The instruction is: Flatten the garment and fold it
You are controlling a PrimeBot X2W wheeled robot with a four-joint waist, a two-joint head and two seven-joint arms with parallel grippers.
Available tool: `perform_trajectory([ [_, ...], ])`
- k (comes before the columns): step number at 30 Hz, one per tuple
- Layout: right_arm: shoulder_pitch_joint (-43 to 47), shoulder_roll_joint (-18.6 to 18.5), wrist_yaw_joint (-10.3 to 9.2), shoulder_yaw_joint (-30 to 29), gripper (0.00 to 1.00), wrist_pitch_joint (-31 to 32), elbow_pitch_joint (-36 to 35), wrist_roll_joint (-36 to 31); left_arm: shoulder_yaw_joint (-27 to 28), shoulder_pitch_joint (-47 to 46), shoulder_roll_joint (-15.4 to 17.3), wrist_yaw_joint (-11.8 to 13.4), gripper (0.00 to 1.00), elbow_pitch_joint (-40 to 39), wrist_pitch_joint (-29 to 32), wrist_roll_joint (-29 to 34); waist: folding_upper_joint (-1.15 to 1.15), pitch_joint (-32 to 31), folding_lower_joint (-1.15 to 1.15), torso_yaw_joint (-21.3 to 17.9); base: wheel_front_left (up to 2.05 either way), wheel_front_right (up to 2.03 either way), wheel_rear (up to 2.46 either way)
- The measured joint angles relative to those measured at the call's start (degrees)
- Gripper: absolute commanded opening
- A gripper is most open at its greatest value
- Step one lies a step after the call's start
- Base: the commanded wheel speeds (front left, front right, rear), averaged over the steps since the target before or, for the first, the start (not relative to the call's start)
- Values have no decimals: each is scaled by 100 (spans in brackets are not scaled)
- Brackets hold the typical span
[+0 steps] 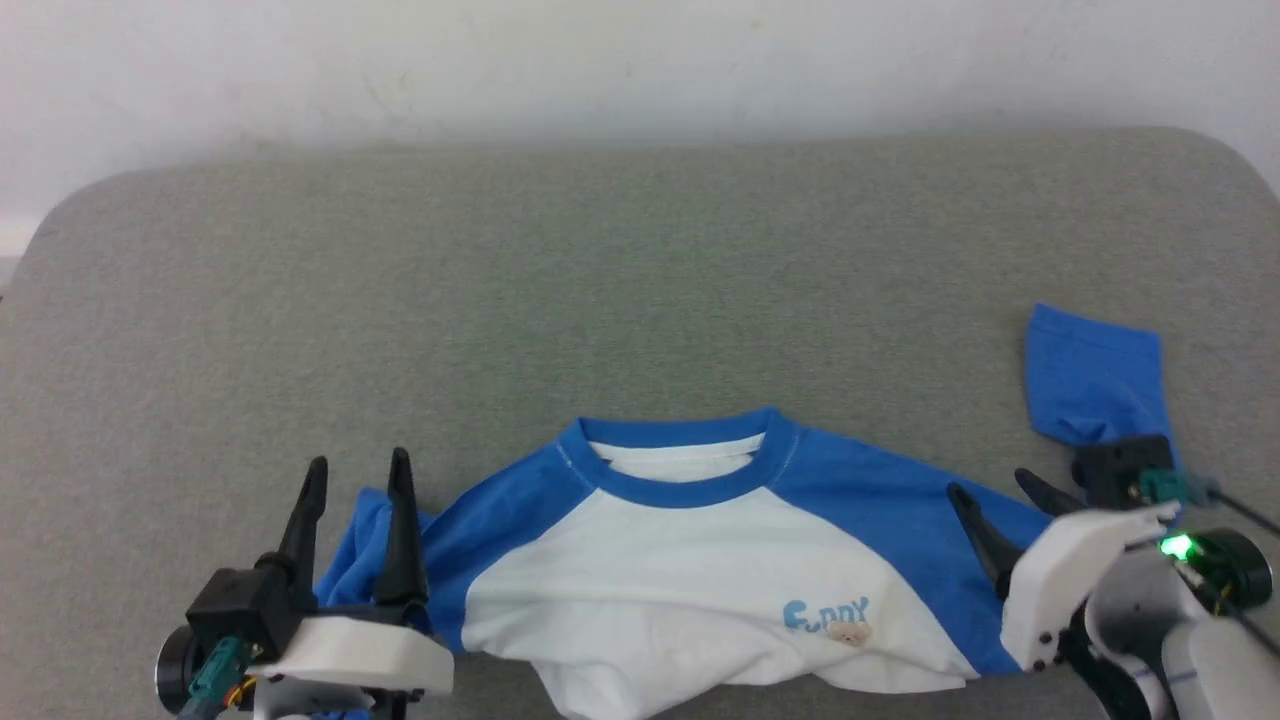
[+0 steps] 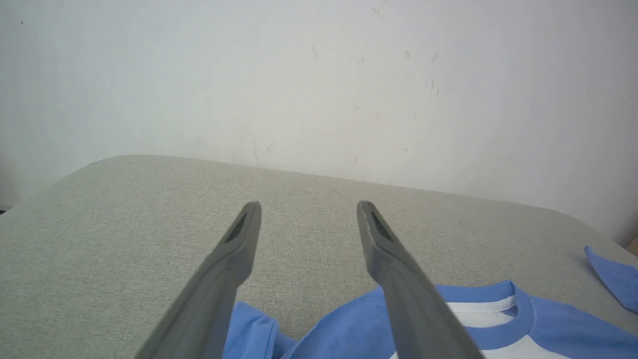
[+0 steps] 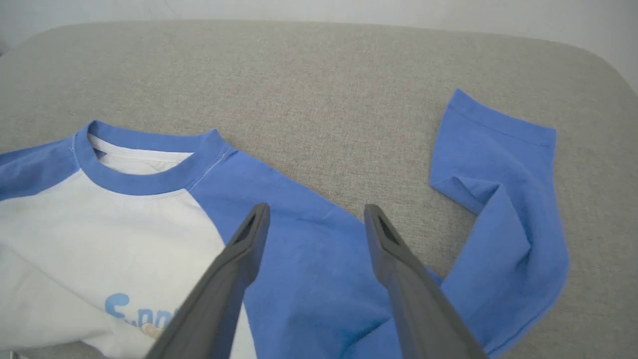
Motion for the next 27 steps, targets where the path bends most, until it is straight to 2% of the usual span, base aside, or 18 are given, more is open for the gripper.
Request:
perform_trajectory([
  [6, -980, -528, 0, 660, 100, 1294, 590, 688, 69, -130, -250, -144, 100, -127, 0, 226, 0, 226, 1, 256, 0, 0, 0],
  [11, -1691, -798, 0, 1101, 100, 1836, 1149, 976, 94, -261, -431, -271, 100, -109, -1, 319, 0, 460, 1, 428, 0, 0, 0],
  [18, -2245, -917, 0, 1644, 100, 2000, 2042, 1184, 193, -409, -560, -409, 100, 23, 0, 391, 0, 753, 1, 609, 0, 0, 0],
  [25, -2644, -958, 0, 2086, 100, 2062, 2506, 1523, 278, -451, -625, -510, 100, 179, 0, 442, 0, 904, -1, 634, 0, 0, 0],
  [26, -2689, -961, -1, 2147, 49, 2098, 2541, 1601, 282, -458, -631, -545, 100, 212, 0, 444, 0, 906, 0, 623, 0, 0, 0],
  [27, -2735, -969, -2, 2196, 7, 2118, 2575, 1669, 287, -463, -642, -549, 100, 235, 0, 446, 0, 906, -1, 612, 0, 0, 0],
])
